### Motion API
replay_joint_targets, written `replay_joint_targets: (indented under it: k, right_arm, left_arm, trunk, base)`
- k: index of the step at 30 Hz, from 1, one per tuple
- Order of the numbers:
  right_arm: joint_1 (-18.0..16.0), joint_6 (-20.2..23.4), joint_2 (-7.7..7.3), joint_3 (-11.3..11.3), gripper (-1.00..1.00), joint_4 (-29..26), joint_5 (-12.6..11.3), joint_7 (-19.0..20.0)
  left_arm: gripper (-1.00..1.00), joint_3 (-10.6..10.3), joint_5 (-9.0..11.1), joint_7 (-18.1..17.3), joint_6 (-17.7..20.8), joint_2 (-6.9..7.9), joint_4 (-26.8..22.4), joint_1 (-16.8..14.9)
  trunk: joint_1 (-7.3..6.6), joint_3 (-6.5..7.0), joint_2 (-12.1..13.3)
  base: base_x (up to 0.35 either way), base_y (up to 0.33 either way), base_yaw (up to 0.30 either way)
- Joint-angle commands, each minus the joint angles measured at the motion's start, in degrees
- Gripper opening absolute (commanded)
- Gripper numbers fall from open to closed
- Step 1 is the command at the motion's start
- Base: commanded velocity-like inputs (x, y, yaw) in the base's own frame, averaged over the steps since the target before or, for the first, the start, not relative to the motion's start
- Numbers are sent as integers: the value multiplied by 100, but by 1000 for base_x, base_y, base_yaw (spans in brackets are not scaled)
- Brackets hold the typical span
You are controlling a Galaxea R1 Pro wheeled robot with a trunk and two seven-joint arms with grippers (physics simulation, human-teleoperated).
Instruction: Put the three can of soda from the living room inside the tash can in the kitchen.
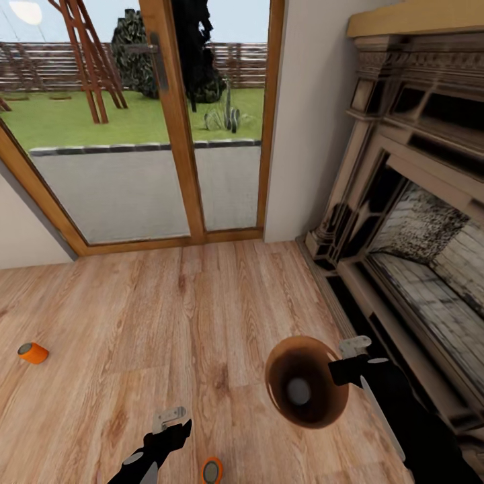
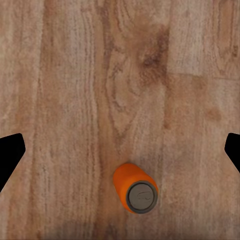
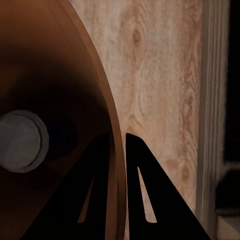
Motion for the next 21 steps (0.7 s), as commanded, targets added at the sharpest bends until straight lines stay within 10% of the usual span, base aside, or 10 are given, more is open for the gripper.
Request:
replay_joint_targets:
  k: [1, 21]
  right_arm:
    - [-1, 14, 0, -1, -100, -12, -48, 32]
    - [-1, 62, 0, -11, -100, -56, -60, 32]
  left_arm:
    - [100, 1, 0, -1, 0, -1, 0, 0]
    - [100, -2, 0, -2, 2, -4, 9, 0]
  trunk:
    - [0, -3, 0]
    - [329, -424, -602]
  base:
    - [0, 0, 0]
    - [0, 0, 0]
